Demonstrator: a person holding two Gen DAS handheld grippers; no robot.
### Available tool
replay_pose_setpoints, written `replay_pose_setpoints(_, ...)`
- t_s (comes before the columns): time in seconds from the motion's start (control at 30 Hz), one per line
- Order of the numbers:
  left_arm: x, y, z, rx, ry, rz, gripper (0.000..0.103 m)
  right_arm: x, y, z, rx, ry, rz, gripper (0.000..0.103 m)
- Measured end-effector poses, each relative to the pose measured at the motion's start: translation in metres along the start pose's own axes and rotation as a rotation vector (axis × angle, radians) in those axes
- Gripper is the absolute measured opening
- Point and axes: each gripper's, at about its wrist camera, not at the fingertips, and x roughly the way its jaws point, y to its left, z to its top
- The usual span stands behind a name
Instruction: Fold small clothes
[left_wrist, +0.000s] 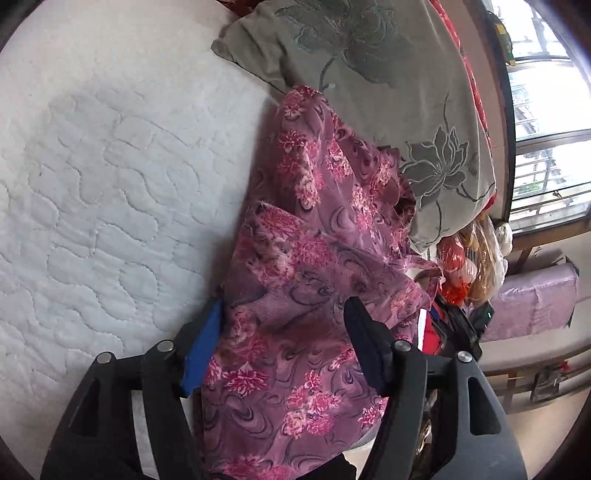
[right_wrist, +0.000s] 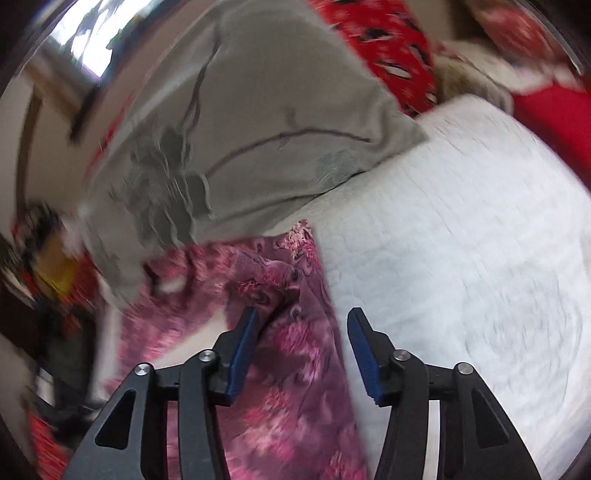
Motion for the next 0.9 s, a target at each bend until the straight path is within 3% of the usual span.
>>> replay_pose_setpoints(0.1, -0.001, 0.0, -0.002, 0.014, 0.002, 0.001, 0.066, 0.021, 0.021, 0.004, -0.135, 0.005, -0.077, 0.053)
replay_pose_setpoints(0.2, 0.001, -0.006, -0.004, 0.039, -0.013, 0.031, 0.063, 0.027, 0.038, 0.005, -0.226, -0.056, -0.086, 0.049)
replay_pose_setpoints(0.23, 0.001, -0.01, -0.005, 0.056, -0.023, 0.043, 0.056, 0.03, 0.043, 0.005, -0.254, -0.062, -0.084, 0.042)
replay_pose_setpoints(0.27, 0.002, -0.014, -0.006, 0.078, -0.027, 0.05, 0.034, 0.035, 0.047, 0.005, -0.277, -0.058, -0.091, 0.03)
replay_pose_setpoints(0.3, 0.003, -0.017, -0.008, 0.099, -0.022, 0.049, 0.013, 0.041, 0.05, 0.005, -0.3, -0.038, -0.103, 0.025)
replay_pose_setpoints(0.33, 0.004, -0.02, -0.011, 0.118, -0.02, 0.056, 0.008, 0.048, 0.052, 0.005, -0.32, -0.006, -0.113, 0.021)
replay_pose_setpoints(0.43, -0.004, -0.027, -0.016, 0.139, -0.058, 0.085, 0.008, 0.057, 0.055, 0.005, -0.366, 0.049, -0.153, 0.006)
replay_pose_setpoints(0.47, -0.012, -0.03, -0.018, 0.138, -0.079, 0.074, 0.008, 0.053, 0.055, 0.005, -0.371, 0.043, -0.147, 0.005)
replay_pose_setpoints(0.73, -0.06, -0.069, -0.015, 0.204, -0.219, 0.014, 0.007, -0.037, 0.041, 0.02, -0.194, -0.166, 0.09, 0.004)
replay_pose_setpoints(0.9, -0.053, -0.086, 0.028, 0.201, -0.269, 0.034, 0.007, -0.055, 0.032, 0.04, -0.092, -0.229, 0.136, 0.004)
